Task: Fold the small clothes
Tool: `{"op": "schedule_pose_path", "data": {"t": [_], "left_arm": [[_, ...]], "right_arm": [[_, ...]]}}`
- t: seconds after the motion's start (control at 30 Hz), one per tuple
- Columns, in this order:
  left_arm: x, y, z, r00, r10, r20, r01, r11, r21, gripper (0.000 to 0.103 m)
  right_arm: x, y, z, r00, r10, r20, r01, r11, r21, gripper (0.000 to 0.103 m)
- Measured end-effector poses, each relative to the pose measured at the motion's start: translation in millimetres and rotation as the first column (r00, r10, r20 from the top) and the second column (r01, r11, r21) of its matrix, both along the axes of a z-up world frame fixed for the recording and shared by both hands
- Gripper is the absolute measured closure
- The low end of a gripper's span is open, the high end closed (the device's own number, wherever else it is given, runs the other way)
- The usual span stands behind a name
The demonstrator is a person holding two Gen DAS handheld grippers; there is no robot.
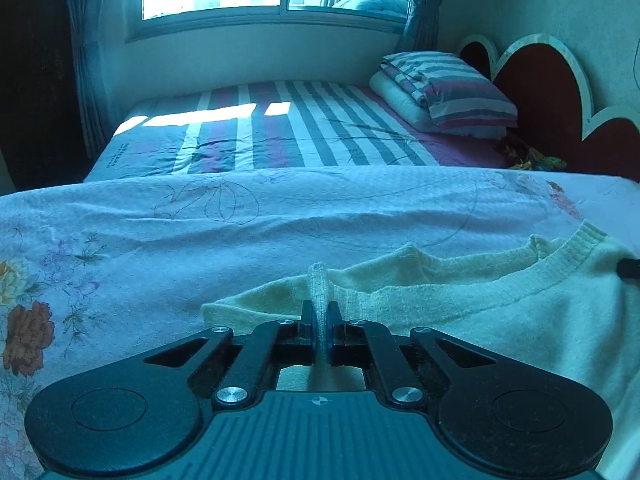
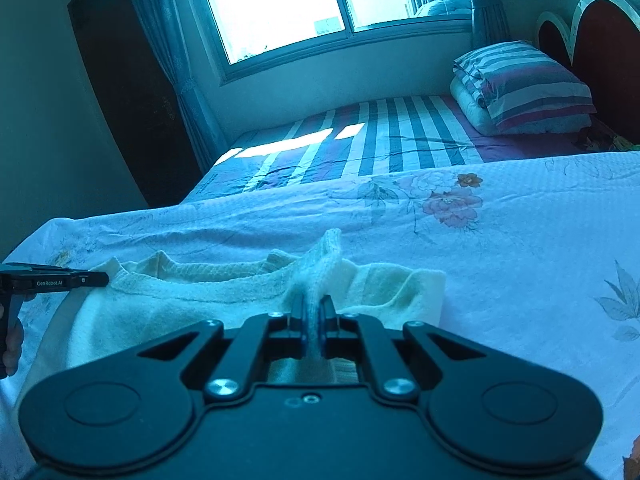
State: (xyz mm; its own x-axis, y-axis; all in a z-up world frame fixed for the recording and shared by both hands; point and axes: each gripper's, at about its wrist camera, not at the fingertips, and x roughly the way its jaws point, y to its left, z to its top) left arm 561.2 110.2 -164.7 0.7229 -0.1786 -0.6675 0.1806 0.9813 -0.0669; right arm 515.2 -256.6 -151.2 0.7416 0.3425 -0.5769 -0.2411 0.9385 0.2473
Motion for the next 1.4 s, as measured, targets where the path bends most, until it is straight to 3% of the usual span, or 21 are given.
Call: {"op": "schedule_pose_path", "data": {"t": [0.07,0.2,0.27,0.33,0.43,0.5,0.53,0.6,0.63,0.67,0.7,0.77,0.87,0.93,1.03,1.1,1.17,1.2,1.3,1.37,1.4], "left_arm": [[-7,1,9,0.999,-0.013,0.031,0.014,0.999,-0.028,0.099],[-11,-2,18,0.996,-0.037,0.081,0.036,0.999,0.013,0.099],[-4,3,9,0.998,-0.017,0.053,0.016,1.000,0.009,0.099],[3,4,-6,1.000,0.002,0.025,-0.003,0.998,0.055,0.099],[7,7,-17,1.000,0.009,-0.009,-0.009,1.000,0.026,0.099],[7,8,-15,1.000,0.010,-0.005,-0.010,1.000,0.013,0.099],[7,9,-13,1.000,0.006,0.000,-0.006,1.000,0.001,0.099],[0,11,-4,0.998,0.029,0.049,-0.029,1.000,-0.001,0.086],[-4,14,1,0.996,0.046,0.075,-0.045,0.999,-0.012,0.041],[-10,17,10,0.993,0.053,0.107,-0.051,0.998,-0.030,0.004],[-17,19,18,0.984,0.061,0.166,-0.054,0.998,-0.043,0.001],[-27,17,30,0.982,0.037,0.186,-0.032,0.999,-0.029,0.000],[-62,2,44,0.972,-0.042,0.231,0.040,0.999,0.012,0.000],[-93,-16,44,0.979,-0.066,0.195,0.068,0.998,0.001,0.000],[-135,-57,26,0.987,-0.115,0.112,0.111,0.993,0.040,0.000],[-155,-89,10,0.985,-0.151,0.079,0.141,0.982,0.125,0.000],[-160,-107,-3,0.988,-0.125,0.090,0.107,0.978,0.178,0.000],[-154,-112,-11,0.992,-0.114,0.053,0.101,0.973,0.205,0.000],[-144,-109,-29,0.996,-0.087,0.010,0.084,0.976,0.200,0.000],[-141,-104,-31,0.996,-0.086,0.006,0.084,0.981,0.174,0.000],[-144,-107,-28,0.995,-0.095,0.009,0.092,0.978,0.186,0.000]], "right_arm": [[-5,0,6,1.000,0.006,0.030,-0.007,1.000,0.005,0.096],[-6,-3,11,0.998,-0.002,0.056,0.002,1.000,-0.002,0.096],[-3,-8,6,0.998,-0.031,0.047,0.030,0.999,0.018,0.096],[3,-5,-5,0.999,-0.047,0.026,0.048,0.999,-0.020,0.096],[12,-2,-18,0.998,-0.051,-0.037,0.050,0.998,-0.033,0.095],[14,-2,-22,0.995,-0.088,-0.046,0.085,0.995,-0.056,0.079],[13,-4,-23,0.993,-0.103,-0.048,0.101,0.994,-0.045,0.078],[9,-4,-21,0.995,-0.094,-0.042,0.092,0.995,-0.036,0.071],[3,-3,-16,0.995,-0.094,-0.017,0.094,0.994,-0.052,0.069],[-3,-1,-11,0.996,-0.089,0.004,0.089,0.994,-0.061,0.069],[-11,0,-5,0.996,-0.088,0.028,0.090,0.993,-0.074,0.068],[-36,10,13,0.997,-0.023,0.077,0.033,0.991,-0.126,0.067],[-75,43,26,0.989,0.133,0.062,-0.123,0.982,-0.144,0.069],[-102,75,22,0.977,0.206,0.055,-0.192,0.963,-0.191,0.069],[-132,120,8,0.963,0.262,0.065,-0.235,0.934,-0.270,0.071],[-143,143,-3,0.959,0.276,0.072,-0.236,0.910,-0.342,0.071],[-147,157,-14,0.959,0.279,0.057,-0.231,0.879,-0.418,0.074],[-147,159,-22,0.961,0.272,0.046,-0.219,0.854,-0.473,0.072],[-141,145,-31,0.971,0.237,0.021,-0.202,0.866,-0.457,0.058],[-140,136,-25,0.977,0.212,0.017,-0.185,0.886,-0.425,0.058],[-139,126,-17,0.982,0.191,0.014,-0.173,0.917,-0.360,0.059]]}}
